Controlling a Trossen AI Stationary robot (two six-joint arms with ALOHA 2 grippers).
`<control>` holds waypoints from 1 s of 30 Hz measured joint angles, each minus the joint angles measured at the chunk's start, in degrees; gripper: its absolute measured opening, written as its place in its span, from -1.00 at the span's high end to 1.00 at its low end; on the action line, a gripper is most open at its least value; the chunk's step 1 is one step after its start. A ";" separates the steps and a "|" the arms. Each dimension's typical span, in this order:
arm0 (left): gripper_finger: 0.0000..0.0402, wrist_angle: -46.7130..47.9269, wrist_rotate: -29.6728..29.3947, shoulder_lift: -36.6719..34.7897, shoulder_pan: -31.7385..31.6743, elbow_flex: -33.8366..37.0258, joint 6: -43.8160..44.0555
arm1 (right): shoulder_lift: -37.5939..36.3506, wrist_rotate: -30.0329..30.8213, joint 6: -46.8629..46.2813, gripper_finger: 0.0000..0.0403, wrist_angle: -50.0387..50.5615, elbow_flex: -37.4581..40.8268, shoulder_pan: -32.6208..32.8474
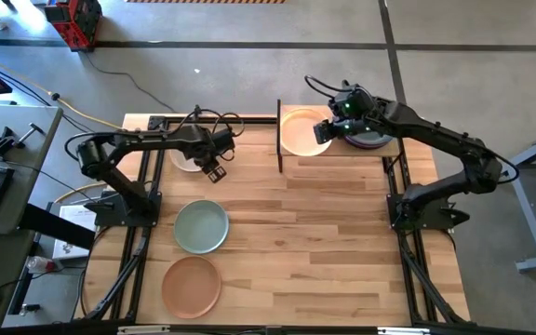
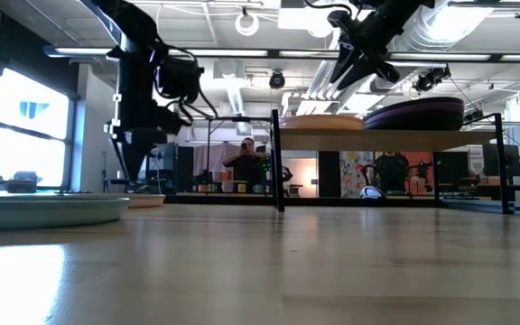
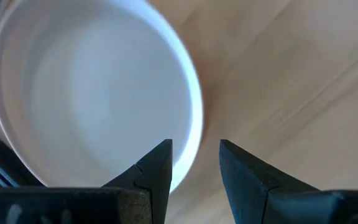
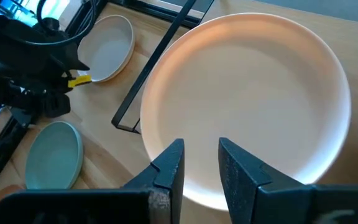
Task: Place and stack plates onto a shelf
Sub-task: Stack the white plate on top of the light brown plate on the shelf
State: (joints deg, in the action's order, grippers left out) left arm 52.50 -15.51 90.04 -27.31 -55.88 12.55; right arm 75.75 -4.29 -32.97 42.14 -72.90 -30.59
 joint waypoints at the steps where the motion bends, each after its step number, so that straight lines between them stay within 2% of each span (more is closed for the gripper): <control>1: 0.39 -0.15 0.00 0.00 -0.17 0.53 0.13 | 0.00 0.00 0.00 0.61 0.00 0.00 0.00; 5: 0.39 -1.77 0.05 0.00 -0.18 2.95 0.37 | 0.00 0.00 -0.20 0.61 0.01 0.00 0.00; 10: 0.39 -6.30 2.98 -0.02 -0.18 6.38 0.40 | 0.00 0.00 -0.20 0.61 0.01 0.00 0.00; 13: 0.39 -7.39 1.78 -0.02 -0.18 7.91 0.82 | 0.00 0.00 -0.20 0.61 0.01 0.00 0.00; 18: 0.39 -7.49 -0.68 -0.02 -0.20 8.33 0.83 | 0.00 0.02 -0.20 0.61 0.01 0.00 0.00; 30: 0.39 -8.34 0.37 3.41 -1.66 8.31 -0.68 | 0.00 0.09 -1.68 0.61 0.01 0.00 0.00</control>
State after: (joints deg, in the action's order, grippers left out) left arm 44.16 -15.14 93.45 -28.97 -47.57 11.87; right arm 75.75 -4.21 -34.66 42.15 -72.90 -30.59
